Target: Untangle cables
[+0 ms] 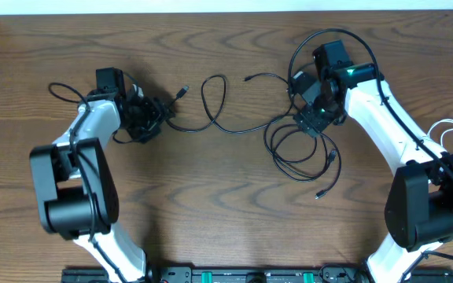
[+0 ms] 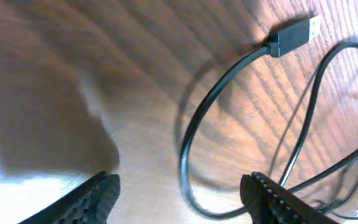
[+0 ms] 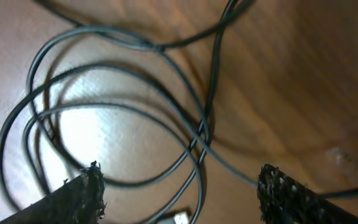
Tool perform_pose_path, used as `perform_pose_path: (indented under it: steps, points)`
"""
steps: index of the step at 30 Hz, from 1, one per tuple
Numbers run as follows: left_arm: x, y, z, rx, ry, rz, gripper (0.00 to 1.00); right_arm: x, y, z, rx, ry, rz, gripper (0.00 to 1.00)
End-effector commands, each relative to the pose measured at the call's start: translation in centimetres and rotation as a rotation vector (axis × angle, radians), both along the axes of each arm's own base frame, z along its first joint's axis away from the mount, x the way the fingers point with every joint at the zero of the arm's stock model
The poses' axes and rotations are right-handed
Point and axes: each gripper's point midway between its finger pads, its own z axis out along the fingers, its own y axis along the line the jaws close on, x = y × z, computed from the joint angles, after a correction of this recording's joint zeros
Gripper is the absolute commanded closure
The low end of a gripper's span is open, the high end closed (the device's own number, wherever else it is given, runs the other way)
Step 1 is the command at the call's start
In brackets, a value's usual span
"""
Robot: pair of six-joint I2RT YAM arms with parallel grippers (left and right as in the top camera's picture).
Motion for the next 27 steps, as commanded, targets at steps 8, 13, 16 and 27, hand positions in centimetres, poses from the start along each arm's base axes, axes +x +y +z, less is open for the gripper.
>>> perform_pose_path:
  steps: [8,13,16,27]
  points:
    - [-1.1,0.1,10.0,0.280,-0.177,-0.093,0.30,0.4,0.0,-1.0,0.022,-0.034,0.008,0.19]
    - [-1.4,-5.2,10.0,0.318,-0.233,-0.311,0.32,0.3,0.3,-1.0,0.089,-0.021,0.003,0.20]
    - [-2.0,-8.6,9.3,0.332,-0.258,-0.468,0.36,0.3,0.0,-1.1,0.119,-0.011,-0.008,0.20]
    - [-3.0,-17.5,6.2,0.375,-0.399,-0.898,0.29,-1.2,-0.2,-3.0,0.240,0.039,0.010,0.22]
